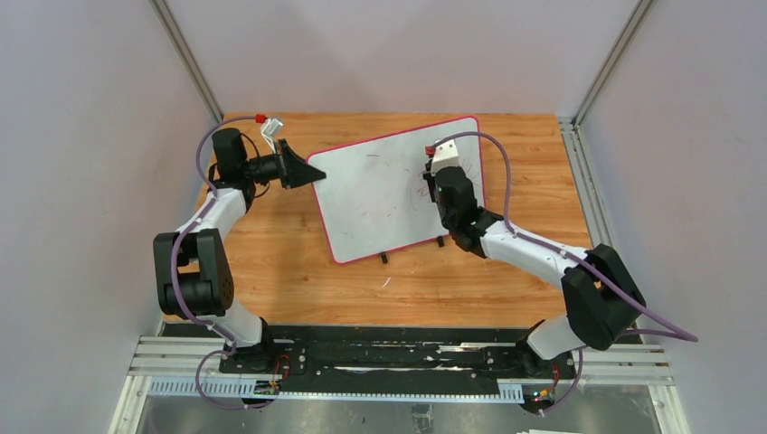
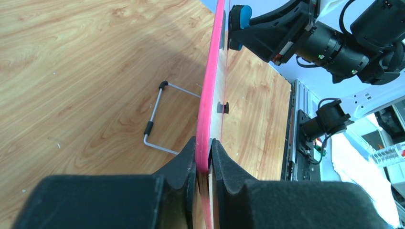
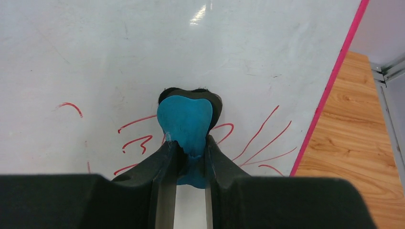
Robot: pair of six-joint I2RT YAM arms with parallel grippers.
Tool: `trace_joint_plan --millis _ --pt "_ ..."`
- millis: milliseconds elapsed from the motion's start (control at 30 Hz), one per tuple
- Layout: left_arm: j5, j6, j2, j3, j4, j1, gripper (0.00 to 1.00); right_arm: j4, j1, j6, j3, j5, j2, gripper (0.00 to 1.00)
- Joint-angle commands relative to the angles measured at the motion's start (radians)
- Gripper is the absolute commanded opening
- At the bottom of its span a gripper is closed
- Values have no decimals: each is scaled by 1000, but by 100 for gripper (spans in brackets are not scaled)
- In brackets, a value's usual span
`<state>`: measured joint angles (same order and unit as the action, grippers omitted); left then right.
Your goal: Erase the whiteboard
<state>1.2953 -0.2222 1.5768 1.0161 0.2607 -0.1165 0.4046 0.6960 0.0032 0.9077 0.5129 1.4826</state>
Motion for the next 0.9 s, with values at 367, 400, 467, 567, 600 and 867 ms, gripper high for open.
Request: trace_joint_plan --millis 367,400,467,567,600,867 --pt "-24 55 -10 -5 21 -5 0 42 211 30 67 -47 146 1" --pt "-22 54 -9 -5 21 -6 0 45 232 18 87 -41 164 1" --pt "-19 53 -10 -7 22 -6 0 47 260 -12 115 -20 186 1" --pt "-16 54 -15 -9 22 -5 0 32 246 -35 133 9 193 1" --pt "-16 55 -15 -10 22 -5 0 27 231 -40 133 9 187 1" --pt "-13 54 -6 -5 22 -6 0 -16 55 -84 103 -20 84 1"
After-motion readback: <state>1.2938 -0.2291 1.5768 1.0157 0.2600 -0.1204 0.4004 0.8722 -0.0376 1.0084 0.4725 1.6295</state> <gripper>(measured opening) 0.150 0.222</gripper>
